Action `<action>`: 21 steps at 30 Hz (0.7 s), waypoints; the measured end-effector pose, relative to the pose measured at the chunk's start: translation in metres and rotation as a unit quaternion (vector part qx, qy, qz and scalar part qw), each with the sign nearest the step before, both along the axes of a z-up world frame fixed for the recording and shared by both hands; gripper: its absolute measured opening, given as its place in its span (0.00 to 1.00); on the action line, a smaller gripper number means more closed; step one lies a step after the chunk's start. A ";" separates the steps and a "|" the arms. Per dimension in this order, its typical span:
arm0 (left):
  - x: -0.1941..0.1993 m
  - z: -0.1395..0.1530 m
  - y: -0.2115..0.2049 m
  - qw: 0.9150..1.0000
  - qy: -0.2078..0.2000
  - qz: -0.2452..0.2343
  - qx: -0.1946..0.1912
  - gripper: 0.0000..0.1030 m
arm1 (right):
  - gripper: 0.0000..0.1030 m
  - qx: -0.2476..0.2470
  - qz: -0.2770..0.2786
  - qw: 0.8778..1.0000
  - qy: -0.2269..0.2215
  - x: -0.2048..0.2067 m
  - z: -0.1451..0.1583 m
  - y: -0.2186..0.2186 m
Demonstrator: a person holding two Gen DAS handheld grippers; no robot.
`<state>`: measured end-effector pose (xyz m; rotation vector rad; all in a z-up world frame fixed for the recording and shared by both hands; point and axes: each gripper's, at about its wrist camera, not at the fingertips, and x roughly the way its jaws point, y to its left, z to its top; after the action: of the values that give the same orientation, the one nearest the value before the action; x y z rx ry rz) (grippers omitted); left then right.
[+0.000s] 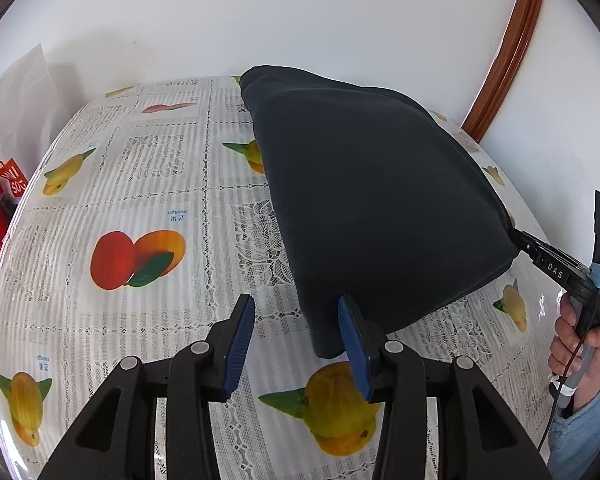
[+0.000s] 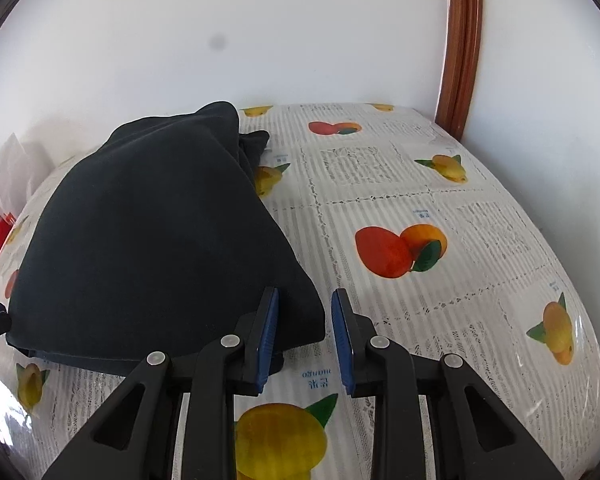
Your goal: Fold small clothes
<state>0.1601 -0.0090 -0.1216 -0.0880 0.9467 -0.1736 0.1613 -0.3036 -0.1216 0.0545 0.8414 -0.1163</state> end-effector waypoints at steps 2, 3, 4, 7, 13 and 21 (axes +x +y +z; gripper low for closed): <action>0.001 -0.001 0.001 1.000 0.000 -0.001 -0.001 0.44 | 0.26 0.002 0.001 1.000 0.001 -0.002 0.002 0.000; 0.001 -0.002 0.001 1.000 0.000 -0.001 -0.002 0.44 | 0.26 0.003 0.002 1.000 0.002 -0.003 0.003 0.000; 0.001 -0.002 0.001 1.000 0.000 -0.001 -0.002 0.44 | 0.26 0.000 0.003 1.000 0.004 -0.003 0.003 0.000; -0.001 -0.003 0.001 1.000 0.001 -0.002 0.000 0.45 | 0.26 -0.012 0.005 1.000 0.006 -0.006 0.002 0.001; -0.007 0.001 0.002 1.000 0.006 -0.001 0.002 0.45 | 0.26 -0.021 0.001 1.000 0.010 -0.015 0.006 0.004; -0.022 0.013 0.001 1.000 -0.006 0.024 0.019 0.53 | 0.28 -0.004 -0.005 1.000 0.022 -0.028 0.019 0.005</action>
<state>0.1384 -0.0077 -0.1084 -0.0748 0.9347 -0.1127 0.1333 -0.2985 -0.1023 0.0489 0.8847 -0.1303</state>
